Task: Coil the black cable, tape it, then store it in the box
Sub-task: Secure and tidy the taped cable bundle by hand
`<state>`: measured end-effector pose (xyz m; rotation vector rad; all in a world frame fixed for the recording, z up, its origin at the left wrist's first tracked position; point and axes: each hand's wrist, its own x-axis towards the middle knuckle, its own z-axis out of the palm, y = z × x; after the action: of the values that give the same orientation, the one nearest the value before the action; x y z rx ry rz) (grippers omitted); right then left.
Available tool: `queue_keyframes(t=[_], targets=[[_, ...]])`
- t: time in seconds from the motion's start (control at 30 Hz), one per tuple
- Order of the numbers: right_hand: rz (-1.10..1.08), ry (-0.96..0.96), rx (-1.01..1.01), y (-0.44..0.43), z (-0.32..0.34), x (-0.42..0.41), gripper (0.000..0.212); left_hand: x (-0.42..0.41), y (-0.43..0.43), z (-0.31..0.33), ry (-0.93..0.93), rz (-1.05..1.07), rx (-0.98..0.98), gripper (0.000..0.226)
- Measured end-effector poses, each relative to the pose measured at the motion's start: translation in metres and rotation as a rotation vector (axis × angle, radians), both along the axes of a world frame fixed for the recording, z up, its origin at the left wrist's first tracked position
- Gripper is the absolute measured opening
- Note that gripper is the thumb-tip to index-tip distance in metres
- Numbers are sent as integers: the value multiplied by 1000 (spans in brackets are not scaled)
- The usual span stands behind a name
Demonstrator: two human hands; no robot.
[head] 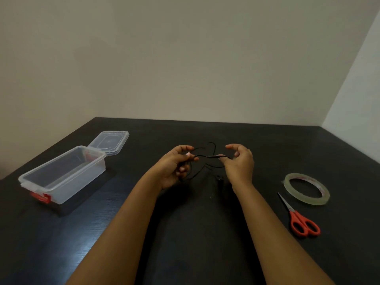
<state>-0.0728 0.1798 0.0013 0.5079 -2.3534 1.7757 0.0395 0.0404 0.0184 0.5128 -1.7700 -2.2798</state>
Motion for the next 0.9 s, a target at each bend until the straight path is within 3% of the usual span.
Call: queue_keyframes(t=[0.2,0.3,0.4,0.63,0.77,0.9], targets=[[319,-195,-119,0,0,-1,72,-3,-1,-3,-16,114,-30,24],[405,-253,-295,1,0,-4,76,-4,-3,-4,17,154,0,24],[386,-190,-350,2,1,-4,67,-5,-3,-5,23,129,20,25],[403,362,180,-5,-1,10,60,-5,3,-5,93,-34,29,28],[386,480,392,-9,-7,10,46,-5,6,-1,145,-90,13,29],[303,481,398,-10,-7,9,25,-5,9,3,194,-53,-26,31]])
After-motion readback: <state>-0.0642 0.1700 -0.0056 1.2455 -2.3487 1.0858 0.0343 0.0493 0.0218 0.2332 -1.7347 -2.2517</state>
